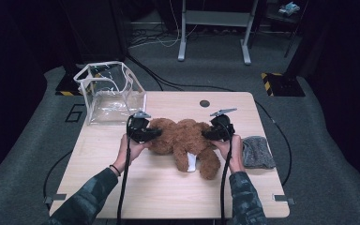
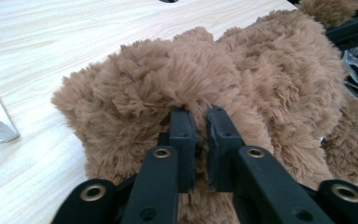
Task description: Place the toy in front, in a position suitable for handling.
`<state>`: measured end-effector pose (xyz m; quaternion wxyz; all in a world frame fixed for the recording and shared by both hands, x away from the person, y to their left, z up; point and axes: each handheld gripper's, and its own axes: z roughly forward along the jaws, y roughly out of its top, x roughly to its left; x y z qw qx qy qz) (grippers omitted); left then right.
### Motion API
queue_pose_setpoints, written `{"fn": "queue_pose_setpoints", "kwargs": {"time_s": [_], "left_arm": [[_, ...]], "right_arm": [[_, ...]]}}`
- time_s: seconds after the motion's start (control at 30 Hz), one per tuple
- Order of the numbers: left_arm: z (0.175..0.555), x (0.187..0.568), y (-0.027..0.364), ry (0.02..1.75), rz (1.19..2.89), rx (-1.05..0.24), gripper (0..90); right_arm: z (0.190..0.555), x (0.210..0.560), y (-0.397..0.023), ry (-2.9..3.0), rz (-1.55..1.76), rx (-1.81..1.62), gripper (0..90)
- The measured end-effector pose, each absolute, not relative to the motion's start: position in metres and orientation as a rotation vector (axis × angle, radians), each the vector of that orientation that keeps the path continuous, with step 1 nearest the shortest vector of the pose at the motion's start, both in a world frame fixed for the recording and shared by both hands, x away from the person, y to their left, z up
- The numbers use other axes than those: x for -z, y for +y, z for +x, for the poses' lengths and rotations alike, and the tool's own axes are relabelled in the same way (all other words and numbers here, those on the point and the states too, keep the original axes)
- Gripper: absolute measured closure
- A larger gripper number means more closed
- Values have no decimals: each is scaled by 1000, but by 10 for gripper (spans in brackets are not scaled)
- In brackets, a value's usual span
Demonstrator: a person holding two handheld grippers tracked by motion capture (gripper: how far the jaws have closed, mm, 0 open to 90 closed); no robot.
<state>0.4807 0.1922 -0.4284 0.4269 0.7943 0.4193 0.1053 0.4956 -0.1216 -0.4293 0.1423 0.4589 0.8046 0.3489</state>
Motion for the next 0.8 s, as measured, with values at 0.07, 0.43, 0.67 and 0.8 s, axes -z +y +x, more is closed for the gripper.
{"fn": "queue_pose_setpoints", "kwargs": {"time_s": [0.07,0.43,0.67,0.8], "left_arm": [[480,426,194,1047,1981,-291,732],[472,418,202,1025,1996,-368,335],[467,417,213,1019,1988,-356,259],[466,417,217,1013,2000,-375,244]], "right_arm": [[494,427,-124,2314,1336,-983,420],[475,413,-136,2278,1360,-983,145],[455,410,-150,2255,1363,-993,124],[446,415,-163,2237,1382,-986,122]]}}
